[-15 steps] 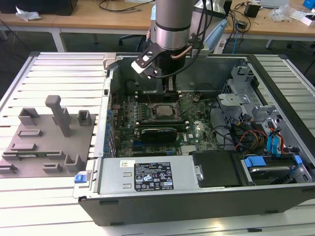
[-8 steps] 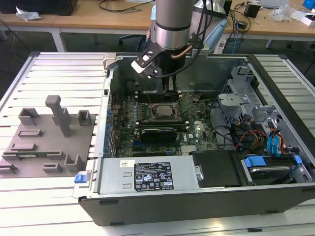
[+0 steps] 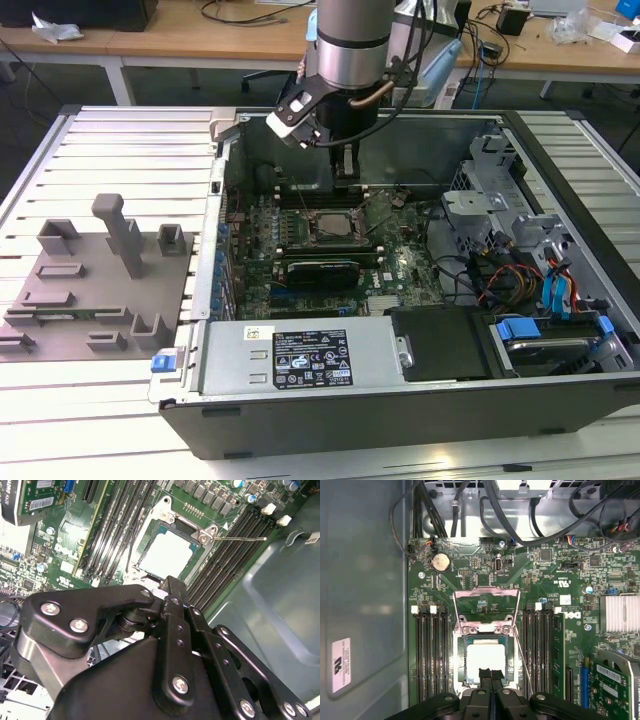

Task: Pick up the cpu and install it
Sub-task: 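Close the cpu cover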

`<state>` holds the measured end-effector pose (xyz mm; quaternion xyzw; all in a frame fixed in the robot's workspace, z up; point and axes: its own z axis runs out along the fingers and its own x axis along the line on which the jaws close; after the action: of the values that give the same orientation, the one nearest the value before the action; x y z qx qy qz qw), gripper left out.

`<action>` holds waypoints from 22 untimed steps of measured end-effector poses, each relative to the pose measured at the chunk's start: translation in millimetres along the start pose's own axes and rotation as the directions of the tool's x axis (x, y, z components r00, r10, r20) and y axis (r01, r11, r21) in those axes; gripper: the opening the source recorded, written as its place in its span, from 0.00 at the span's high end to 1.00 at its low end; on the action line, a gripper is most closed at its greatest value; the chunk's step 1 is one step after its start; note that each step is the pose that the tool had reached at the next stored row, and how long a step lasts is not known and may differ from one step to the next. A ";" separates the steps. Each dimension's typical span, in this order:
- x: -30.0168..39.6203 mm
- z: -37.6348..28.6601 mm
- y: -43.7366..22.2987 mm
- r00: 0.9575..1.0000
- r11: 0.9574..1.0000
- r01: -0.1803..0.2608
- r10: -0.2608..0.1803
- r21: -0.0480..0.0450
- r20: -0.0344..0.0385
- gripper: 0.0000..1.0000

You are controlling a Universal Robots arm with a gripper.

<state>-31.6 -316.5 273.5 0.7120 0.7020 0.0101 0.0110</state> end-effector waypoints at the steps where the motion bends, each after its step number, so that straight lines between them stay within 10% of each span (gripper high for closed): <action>1: 0.0 -1.2 0.0 1.000 1.000 0.000 0.000 0.000 0.000 0.89; 16: 0.2 -0.9 11.8 1.000 1.000 0.000 0.000 0.000 0.000 0.89; 22: 0.2 -0.5 28.0 1.000 1.000 0.000 0.000 0.000 0.000 0.89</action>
<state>-3.7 -316.7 274.8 0.7120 0.7020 0.0100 0.0110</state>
